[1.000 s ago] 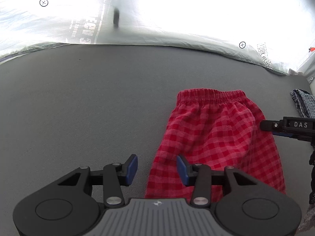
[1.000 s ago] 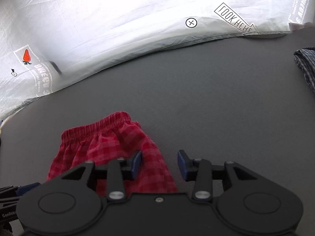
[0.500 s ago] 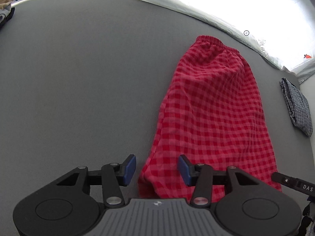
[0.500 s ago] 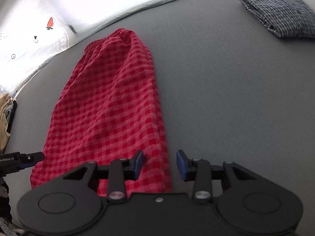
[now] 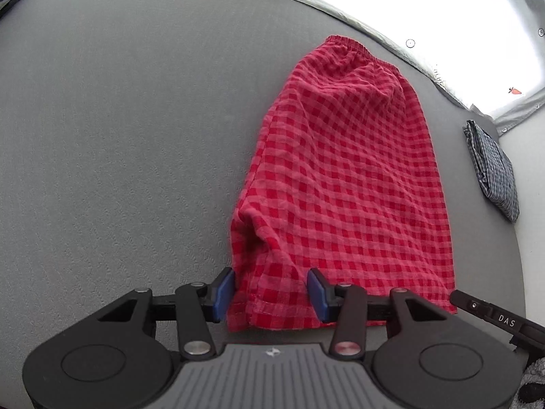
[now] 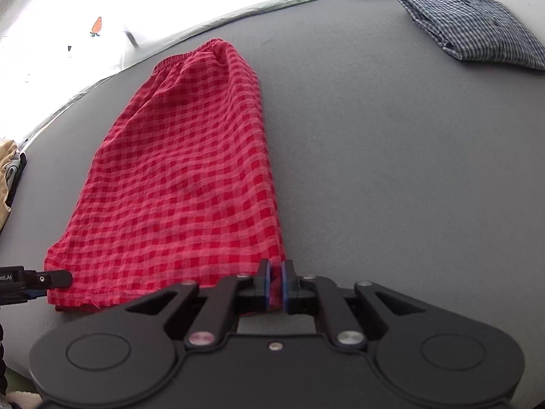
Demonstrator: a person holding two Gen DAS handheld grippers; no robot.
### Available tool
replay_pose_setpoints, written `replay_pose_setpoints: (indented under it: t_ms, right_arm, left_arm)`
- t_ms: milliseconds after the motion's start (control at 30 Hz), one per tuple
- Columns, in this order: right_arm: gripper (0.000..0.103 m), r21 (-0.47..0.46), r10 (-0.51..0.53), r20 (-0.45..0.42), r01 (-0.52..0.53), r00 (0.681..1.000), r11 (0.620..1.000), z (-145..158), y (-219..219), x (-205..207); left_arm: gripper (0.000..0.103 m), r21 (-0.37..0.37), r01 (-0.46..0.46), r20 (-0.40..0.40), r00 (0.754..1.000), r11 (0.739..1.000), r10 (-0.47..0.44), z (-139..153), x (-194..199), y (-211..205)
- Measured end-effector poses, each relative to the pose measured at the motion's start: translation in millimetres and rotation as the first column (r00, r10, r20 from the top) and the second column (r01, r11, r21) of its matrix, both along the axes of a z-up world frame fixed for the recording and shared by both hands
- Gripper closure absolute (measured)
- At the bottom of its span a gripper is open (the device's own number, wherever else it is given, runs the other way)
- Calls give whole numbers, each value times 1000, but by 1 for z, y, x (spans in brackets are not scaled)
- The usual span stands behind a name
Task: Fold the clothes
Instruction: 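Grasp the shorts hem with both grippers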
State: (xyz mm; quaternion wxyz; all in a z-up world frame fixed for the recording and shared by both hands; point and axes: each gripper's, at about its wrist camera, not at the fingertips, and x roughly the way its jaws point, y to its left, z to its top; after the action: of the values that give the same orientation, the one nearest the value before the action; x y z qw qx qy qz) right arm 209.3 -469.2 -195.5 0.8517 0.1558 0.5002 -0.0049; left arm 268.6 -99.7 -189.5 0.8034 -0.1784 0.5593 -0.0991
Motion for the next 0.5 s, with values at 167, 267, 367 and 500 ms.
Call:
replay_pose_setpoints:
  t_ms: [167,267,367,500]
  right_arm:
    - [58,103,-40,16,38,999,994,-7,-9,-2]
    - [58,162,-67,17,64,998,985,-13,-11,0]
    - [58,221,-88,21,81,996,972,-18,-10,2]
    - [58,341,-124,19,110,992,933,-27,-14,3]
  left_arm:
    - [56,-30,-5,-26,1000,1000,5,-3,-2,1]
    - [56,-46,1,-29,1000,999,-3,-3,-3,-1]
    - [60,-66,0,-43,999,998,-3,-5,-4,-3]
    - [60,-151,-40,-79,996,988,28,-14,-3,3]
